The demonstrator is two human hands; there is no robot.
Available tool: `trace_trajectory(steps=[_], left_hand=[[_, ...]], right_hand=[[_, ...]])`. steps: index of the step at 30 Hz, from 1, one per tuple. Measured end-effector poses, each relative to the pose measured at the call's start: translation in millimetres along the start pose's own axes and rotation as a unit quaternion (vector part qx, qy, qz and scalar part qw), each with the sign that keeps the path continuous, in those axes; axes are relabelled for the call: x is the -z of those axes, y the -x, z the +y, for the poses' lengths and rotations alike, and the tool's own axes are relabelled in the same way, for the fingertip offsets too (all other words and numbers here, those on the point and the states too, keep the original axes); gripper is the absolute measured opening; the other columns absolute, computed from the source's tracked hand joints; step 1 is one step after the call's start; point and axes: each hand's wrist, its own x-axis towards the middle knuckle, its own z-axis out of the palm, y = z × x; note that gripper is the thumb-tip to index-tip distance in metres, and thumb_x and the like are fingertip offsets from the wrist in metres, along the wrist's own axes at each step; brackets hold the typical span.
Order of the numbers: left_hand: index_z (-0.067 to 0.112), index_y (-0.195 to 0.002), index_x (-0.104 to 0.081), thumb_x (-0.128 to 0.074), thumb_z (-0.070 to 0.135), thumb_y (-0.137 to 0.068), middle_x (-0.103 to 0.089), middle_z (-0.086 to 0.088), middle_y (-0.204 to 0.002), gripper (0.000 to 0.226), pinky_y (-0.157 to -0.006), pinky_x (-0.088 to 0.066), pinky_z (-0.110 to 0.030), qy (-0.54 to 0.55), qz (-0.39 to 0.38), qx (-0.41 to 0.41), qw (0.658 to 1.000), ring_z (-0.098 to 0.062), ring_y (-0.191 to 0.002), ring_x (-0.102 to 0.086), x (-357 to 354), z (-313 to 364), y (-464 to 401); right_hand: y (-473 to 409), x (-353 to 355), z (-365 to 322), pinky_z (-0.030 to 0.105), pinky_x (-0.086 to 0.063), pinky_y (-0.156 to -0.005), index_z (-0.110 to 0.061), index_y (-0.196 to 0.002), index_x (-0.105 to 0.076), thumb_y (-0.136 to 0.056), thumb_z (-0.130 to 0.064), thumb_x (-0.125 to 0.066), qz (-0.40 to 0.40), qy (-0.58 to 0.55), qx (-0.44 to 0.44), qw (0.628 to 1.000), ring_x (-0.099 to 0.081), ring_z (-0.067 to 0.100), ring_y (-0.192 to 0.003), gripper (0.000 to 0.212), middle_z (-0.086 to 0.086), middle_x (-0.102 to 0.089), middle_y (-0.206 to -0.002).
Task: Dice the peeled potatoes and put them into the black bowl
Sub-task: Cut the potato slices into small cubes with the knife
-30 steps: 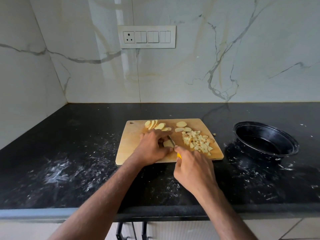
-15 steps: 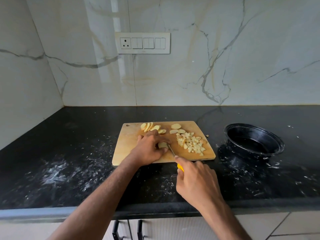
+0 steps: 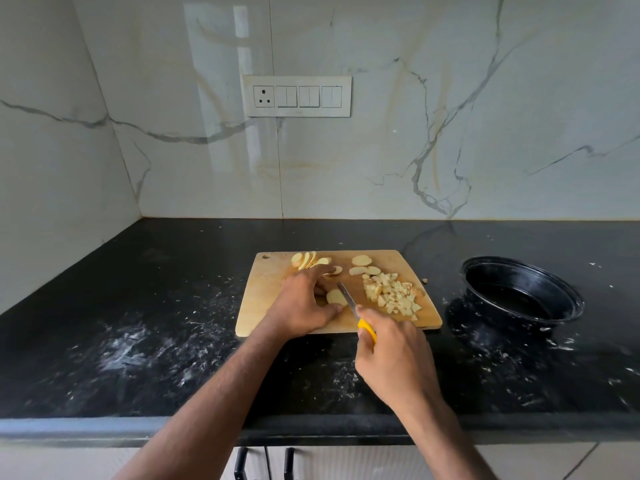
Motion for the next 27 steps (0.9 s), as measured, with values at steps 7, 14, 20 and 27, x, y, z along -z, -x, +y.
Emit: trace_trajectory(steps=[7, 14, 20, 27], left_hand=[[0.019, -0.136, -0.06, -0.087, 0.03, -0.07, -0.066, 0.011, -0.089, 0.072, -0.088, -0.056, -0.031, -0.006, 0.018, 0.003, 1.0, -0.007, -0.084, -0.064, -0.5, -0.4, -0.6], [0.022, -0.137, -0.058, -0.086, 0.033, -0.071, -0.067, 0.011, -0.092, 0.073, -0.094, -0.053, -0.036, -0.008, 0.011, 0.007, 1.0, -0.006, -0.088, -0.063, -2.0, -3.0, -2.2], [0.019, -0.132, -0.064, -0.082, 0.026, -0.073, -0.068, 0.006, -0.093, 0.062, -0.088, -0.054, -0.031, -0.016, 0.013, -0.021, 1.0, -0.01, -0.086, -0.063, -1.6, -2.9, -1.8], [0.02, -0.113, -0.077, -0.076, 0.019, -0.079, -0.055, 0.004, -0.086, 0.035, -0.07, -0.036, -0.016, -0.069, -0.002, -0.088, 0.994, -0.008, -0.079, -0.049, -3.5, -2.5, -2.7]], right_hand=[[2.3, -1.3, -0.2, 0.026, -0.05, -0.073, -0.038, -0.145, -0.047, -0.099, -0.037, -0.05, -0.022, 0.029, 0.016, 0.999, -0.065, 0.015, -0.089, 0.045, -0.005, -0.071, -0.097], [1.0, -1.3, -6.2, 0.024, -0.047, -0.069, -0.033, -0.144, -0.049, -0.099, -0.032, -0.051, -0.031, 0.043, 0.02, 0.998, -0.067, 0.014, -0.086, 0.045, -0.004, -0.071, -0.095], [-13.8, -11.0, -10.6, 0.031, -0.055, -0.073, -0.03, -0.14, -0.052, -0.097, -0.03, -0.053, -0.039, 0.047, 0.027, 0.998, -0.067, 0.017, -0.086, 0.044, -0.001, -0.071, -0.096], [-12.0, -7.8, -9.4, 0.03, -0.054, -0.074, -0.031, -0.142, -0.049, -0.098, -0.029, -0.052, -0.045, 0.05, 0.041, 0.997, -0.067, 0.016, -0.086, 0.044, -0.002, -0.07, -0.096]])
